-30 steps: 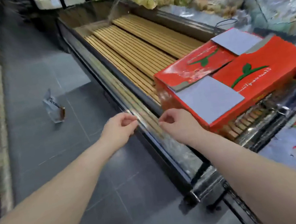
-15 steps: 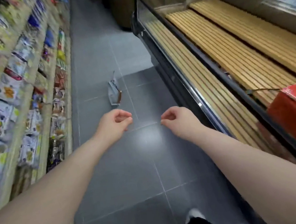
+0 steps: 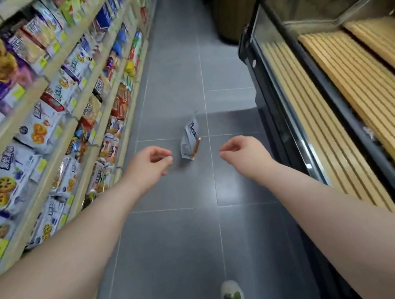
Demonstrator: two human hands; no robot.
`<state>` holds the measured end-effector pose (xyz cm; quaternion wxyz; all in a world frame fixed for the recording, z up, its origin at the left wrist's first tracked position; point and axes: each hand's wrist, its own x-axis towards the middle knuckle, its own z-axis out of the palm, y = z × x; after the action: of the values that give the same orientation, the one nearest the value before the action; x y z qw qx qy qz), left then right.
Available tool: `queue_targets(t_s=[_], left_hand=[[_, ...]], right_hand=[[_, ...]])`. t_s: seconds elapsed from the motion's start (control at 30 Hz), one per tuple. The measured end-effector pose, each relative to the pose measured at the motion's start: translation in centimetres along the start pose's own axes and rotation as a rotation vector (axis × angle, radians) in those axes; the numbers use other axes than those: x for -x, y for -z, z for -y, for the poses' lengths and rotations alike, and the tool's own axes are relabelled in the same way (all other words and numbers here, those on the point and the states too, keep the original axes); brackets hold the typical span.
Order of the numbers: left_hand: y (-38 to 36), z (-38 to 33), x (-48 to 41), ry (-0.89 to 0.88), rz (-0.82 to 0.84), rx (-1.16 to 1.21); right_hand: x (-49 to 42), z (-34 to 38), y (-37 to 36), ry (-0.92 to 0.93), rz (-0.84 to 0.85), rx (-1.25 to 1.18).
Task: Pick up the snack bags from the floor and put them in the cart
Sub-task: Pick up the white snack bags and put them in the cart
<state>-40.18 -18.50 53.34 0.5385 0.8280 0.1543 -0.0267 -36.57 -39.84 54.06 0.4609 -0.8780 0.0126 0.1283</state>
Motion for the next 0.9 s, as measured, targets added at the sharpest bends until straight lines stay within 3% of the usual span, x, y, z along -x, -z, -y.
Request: queue_targets(t_s=[0.33,0.57,0.9], left_hand=[[3.2,-0.2,-20.2,0.071,-0.021,0.009],[4.3,-1.6,-37.4,0.082,0.105,-0.047],[0.2,-4.1,-51.8,0.146,0.196,-0.125]], right_hand=[[-20.4,5.5,-2.3,-0.034,0.074,0.003],[-34.5,7.8,-3.2,-0.175,0.029,-0.014],[-49.8,6.6,-1.7,-0.238,0.061,0.000]])
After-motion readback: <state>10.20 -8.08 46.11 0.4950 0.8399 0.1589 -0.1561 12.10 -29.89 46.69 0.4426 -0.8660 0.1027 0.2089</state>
